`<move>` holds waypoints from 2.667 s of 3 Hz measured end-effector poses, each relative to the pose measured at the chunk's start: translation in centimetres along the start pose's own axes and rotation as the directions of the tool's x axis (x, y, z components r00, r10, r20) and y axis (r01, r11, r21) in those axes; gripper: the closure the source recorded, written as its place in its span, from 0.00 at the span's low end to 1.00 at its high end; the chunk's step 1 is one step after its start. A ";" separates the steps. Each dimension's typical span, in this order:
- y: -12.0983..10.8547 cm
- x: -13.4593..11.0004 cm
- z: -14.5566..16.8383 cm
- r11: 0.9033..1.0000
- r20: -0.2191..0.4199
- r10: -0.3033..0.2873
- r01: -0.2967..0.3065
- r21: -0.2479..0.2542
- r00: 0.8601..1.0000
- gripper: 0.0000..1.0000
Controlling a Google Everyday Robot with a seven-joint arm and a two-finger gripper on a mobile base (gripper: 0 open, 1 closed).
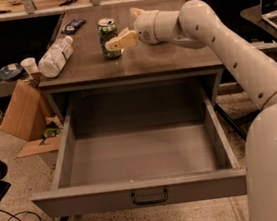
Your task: Place green can into top drawer
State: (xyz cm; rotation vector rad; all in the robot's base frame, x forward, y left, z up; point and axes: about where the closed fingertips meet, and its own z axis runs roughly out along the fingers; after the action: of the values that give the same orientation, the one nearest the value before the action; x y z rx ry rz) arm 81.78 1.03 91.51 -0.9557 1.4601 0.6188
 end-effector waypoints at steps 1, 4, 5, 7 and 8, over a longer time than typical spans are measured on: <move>-0.3 1.2 1.6 1.000 -0.008 0.010 -0.010 0.013 1.000 0.17; 0.6 1.6 4.4 0.999 -0.007 0.036 -0.037 -0.029 0.999 0.87; 0.6 1.6 4.4 0.999 -0.007 0.036 -0.037 -0.029 0.999 1.00; 0.4 -3.5 0.1 0.998 -0.041 -0.058 0.059 0.024 0.997 1.00; 2.8 -7.5 -5.3 0.990 -0.083 -0.109 0.116 0.086 0.991 1.00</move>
Offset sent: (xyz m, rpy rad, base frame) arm 0.0252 0.0327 -0.0284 -0.0061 0.0558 0.0048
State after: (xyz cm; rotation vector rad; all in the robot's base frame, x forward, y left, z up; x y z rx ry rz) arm 76.13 -0.40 99.15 -0.9932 1.4789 0.4337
